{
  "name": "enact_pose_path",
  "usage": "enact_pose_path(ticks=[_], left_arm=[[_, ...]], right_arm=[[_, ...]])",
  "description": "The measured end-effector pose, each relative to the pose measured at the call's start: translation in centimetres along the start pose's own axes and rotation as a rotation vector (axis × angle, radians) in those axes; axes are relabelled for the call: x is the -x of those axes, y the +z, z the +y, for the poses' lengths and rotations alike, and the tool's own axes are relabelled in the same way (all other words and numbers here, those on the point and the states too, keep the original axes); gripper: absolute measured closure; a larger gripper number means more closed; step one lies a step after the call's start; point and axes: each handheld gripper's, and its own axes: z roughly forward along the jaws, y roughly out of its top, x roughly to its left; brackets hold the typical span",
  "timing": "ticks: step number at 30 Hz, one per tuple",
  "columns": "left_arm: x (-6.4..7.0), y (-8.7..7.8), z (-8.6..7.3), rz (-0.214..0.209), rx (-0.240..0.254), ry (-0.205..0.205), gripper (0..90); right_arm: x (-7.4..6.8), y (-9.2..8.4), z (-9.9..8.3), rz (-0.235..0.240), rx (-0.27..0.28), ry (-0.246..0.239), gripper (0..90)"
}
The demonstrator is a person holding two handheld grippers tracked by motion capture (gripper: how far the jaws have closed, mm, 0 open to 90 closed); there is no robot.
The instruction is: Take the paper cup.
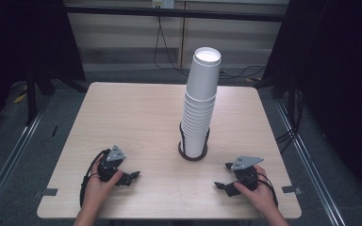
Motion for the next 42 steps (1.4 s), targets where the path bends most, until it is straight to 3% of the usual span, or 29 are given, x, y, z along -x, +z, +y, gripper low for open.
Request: enact_pose_path(ticks=[23, 31, 37, 42], left_arm=[[0.1, 0.0, 0.0, 0.006, -0.001, -0.004, 5.9], [1.0, -0.1, 0.8, 0.027, -0.019, 0.041, 11.5], [1.7, -0.1, 2.0, -0.026, -0.011, 0.057, 11.6], [1.9, -0.6, 3.1, -0.08, 0.008, 0.046, 12.0]], right_arm=[[-0.1, 0.0, 0.0, -0.01, 0.001, 0.003, 13.4], [-0.2, -0.1, -0.1, -0.005, 0.006, 0.017, 13.8], [0.0, -0.8, 0.3, 0.042, 0.028, 0.08, 13.8], [0.2, -1.7, 1.3, 0.05, 0.075, 0.094, 14.1]])
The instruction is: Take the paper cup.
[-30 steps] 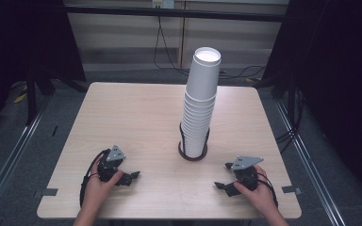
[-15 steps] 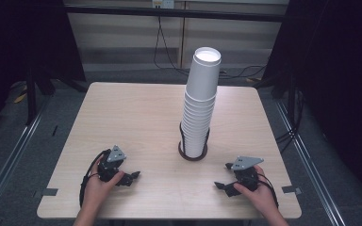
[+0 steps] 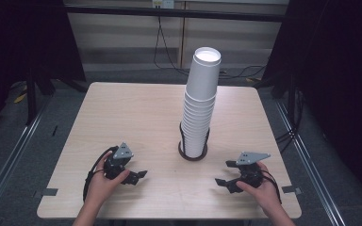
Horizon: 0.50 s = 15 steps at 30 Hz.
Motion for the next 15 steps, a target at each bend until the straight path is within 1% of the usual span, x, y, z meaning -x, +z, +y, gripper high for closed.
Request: enact_pose_path(ticks=[1, 2, 3, 5, 6, 7, 8, 9, 10, 11, 12, 13, 14, 15], left_arm=[[0.0, 0.0, 0.0, 0.0, 0.0, 0.0, 12.1], [0.1, -0.1, 0.3, -0.008, 0.005, 0.005, 12.1], [0.2, -0.3, 0.7, -0.026, 0.009, 0.01, 12.4], [0.3, -0.4, 1.3, -0.039, 0.007, 0.017, 12.4], [0.3, -0.4, 1.3, -0.039, 0.007, 0.017, 12.4], [0.3, -0.5, 1.5, -0.044, 0.01, 0.017, 12.4], [0.3, -0.7, 2.2, -0.048, 0.005, 0.025, 12.4], [0.3, -0.7, 2.2, -0.048, 0.005, 0.025, 12.5], [0.3, -1.0, 3.0, -0.053, 0.004, 0.031, 13.2], [0.3, -1.0, 3.0, -0.053, 0.004, 0.031, 14.1], [0.3, -1.2, 3.4, -0.055, 0.004, 0.04, 14.1], [0.4, -1.3, 3.8, -0.057, 0.011, 0.041, 14.0], [0.3, -1.5, 4.3, -0.05, 0.013, 0.054, 14.1], [0.3, -1.7, 4.8, -0.055, 0.018, 0.057, 14.1]], right_arm=[[0.0, 0.0, 0.0, 0.0, 0.0, 0.0, 14.1], [0.0, -0.2, 0.2, -0.003, 0.003, -0.004, 14.2], [0.1, -0.4, 0.7, 0.002, 0.005, -0.004, 14.2], [0.3, -0.7, 1.2, 0.005, 0.011, 0.001, 14.2], [0.3, -0.9, 1.5, 0.009, 0.015, 0.002, 14.2], [0.3, -0.9, 1.5, 0.009, 0.015, 0.002, 14.2], [0.2, -1.2, 2.2, 0.004, 0.022, -0.01, 14.2], [0.2, -1.2, 2.2, 0.004, 0.022, -0.01, 14.2], [0.2, -1.5, 3.0, 0.01, 0.037, -0.017, 14.1], [0.2, -1.5, 3.0, 0.01, 0.037, -0.017, 14.1], [0.2, -1.7, 3.4, 0.011, 0.045, -0.016, 14.2], [0.2, -2.1, 4.3, 0.013, 0.059, -0.02, 14.2], [0.3, -2.3, 4.8, 0.012, 0.063, -0.025, 14.2], [0.3, -2.3, 4.8, 0.012, 0.063, -0.025, 14.2]])
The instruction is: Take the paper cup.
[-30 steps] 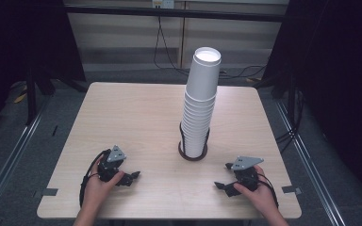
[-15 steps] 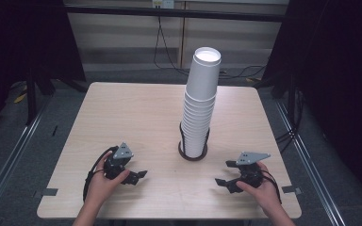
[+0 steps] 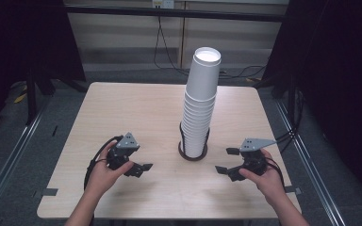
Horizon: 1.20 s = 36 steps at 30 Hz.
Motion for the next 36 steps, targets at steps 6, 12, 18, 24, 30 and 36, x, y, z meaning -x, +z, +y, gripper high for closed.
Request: enact_pose_path(ticks=[6, 12, 18, 24, 30, 36], left_arm=[[-0.2, -1.5, 3.4, 0.004, 0.038, 0.026, 14.3], [-0.4, -2.6, 6.7, 0.0, 0.043, 0.077, 14.3], [-0.6, -3.2, 9.4, -0.024, 0.091, 0.056, 14.3], [-0.5, -3.4, 11.5, -0.038, 0.109, 0.07, 14.1], [-0.7, -3.7, 13.3, -0.053, 0.122, 0.066, 14.0], [-0.9, -3.8, 14.5, -0.081, 0.151, 0.048, 13.7]], right_arm=[[0.3, -1.2, 3.3, -0.005, 0.054, 0.011, 14.2], [0.8, -2.1, 6.5, -0.031, 0.085, -0.007, 14.2], [0.6, -2.3, 9.0, -0.034, 0.099, -0.03, 14.2], [0.2, -2.0, 10.7, -0.033, 0.098, -0.05, 14.2], [0.2, -2.1, 11.7, -0.044, 0.109, -0.05, 14.2], [0.5, -2.3, 12.5, -0.053, 0.126, -0.04, 14.2]])
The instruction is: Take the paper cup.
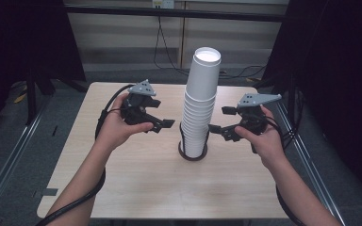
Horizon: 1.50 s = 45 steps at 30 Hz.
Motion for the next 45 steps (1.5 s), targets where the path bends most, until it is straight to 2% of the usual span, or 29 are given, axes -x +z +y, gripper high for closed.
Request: enact_pose_path(ticks=[6, 8, 9, 15, 19, 21, 23, 33, 45], left_arm=[[-0.2, 0.2, 1.4, -0.009, -0.001, -0.003, 13.7], [-0.2, 0.2, 1.8, -0.017, 0.013, -0.007, 13.8], [-0.1, 0.2, 2.2, -0.03, 0.017, -0.004, 13.7], [-0.3, 0.2, 3.6, -0.037, 0.036, 0.005, 13.9], [-0.4, 0.4, 4.2, -0.055, 0.052, -0.002, 14.5], [-0.3, 0.4, 4.3, -0.056, 0.051, -0.004, 14.7], [-0.2, 0.5, 4.7, -0.062, 0.043, 0.011, 14.7], [0.2, 0.5, 6.4, -0.065, 0.052, 0.028, 14.8], [0.2, 1.1, 7.8, -0.081, 0.081, 0.019, 14.7]], right_arm=[[0.0, 0.0, 0.7, 0.001, 0.021, 0.007, 14.2], [-0.1, 0.1, 1.0, -0.014, 0.013, -0.002, 14.2], [-0.1, 0.1, 1.2, -0.007, 0.02, -0.002, 14.1], [-0.1, -0.1, 2.3, -0.008, 0.045, -0.001, 14.0], [0.0, 0.0, 2.8, -0.027, 0.05, 0.002, 13.9], [0.0, 0.1, 3.0, -0.022, 0.052, 0.004, 13.9], [0.0, 0.2, 3.2, -0.024, 0.052, 0.002, 13.9], [-0.2, 1.1, 3.9, -0.019, 0.062, 0.008, 13.9], [-0.2, 1.5, 3.9, -0.042, 0.074, 0.005, 15.4]])
